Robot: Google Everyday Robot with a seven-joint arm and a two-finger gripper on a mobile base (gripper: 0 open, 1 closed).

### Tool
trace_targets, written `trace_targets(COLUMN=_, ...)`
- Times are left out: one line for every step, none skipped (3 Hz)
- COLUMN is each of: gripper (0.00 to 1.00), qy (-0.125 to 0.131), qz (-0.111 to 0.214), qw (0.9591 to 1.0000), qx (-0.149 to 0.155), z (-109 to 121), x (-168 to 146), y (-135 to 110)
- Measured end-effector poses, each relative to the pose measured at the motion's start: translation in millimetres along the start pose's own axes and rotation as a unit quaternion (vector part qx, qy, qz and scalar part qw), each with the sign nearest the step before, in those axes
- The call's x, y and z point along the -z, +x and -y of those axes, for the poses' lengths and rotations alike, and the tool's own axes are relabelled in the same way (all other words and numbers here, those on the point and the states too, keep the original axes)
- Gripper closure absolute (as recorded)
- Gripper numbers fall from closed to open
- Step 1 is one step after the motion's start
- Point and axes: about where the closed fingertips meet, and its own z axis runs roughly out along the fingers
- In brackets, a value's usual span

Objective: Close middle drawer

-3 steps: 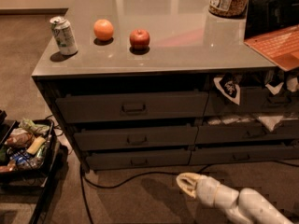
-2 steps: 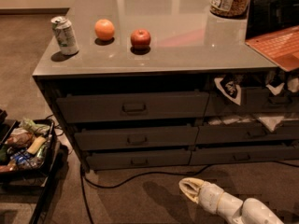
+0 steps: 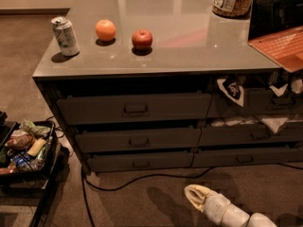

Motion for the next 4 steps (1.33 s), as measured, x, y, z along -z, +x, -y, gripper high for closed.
trace_targets(gripper=0.81, qy=0.0, qz=0.0, qw=1.0, qx=0.0, z=0.0, x=0.0, y=0.0)
trace_targets(gripper=0.58, qy=0.0, qz=0.0, qw=1.0, qx=0.0, z=0.0, x=0.0, y=0.0)
trace_targets(gripper=0.35, qy=0.0, qz=0.0, qw=1.0, qx=0.0, z=0.0, x=-0.1, y=0.0)
trace_targets(gripper=0.11, qy=0.0, qz=0.0, qw=1.0, qx=0.0, z=0.0, x=-0.1, y=-0.1)
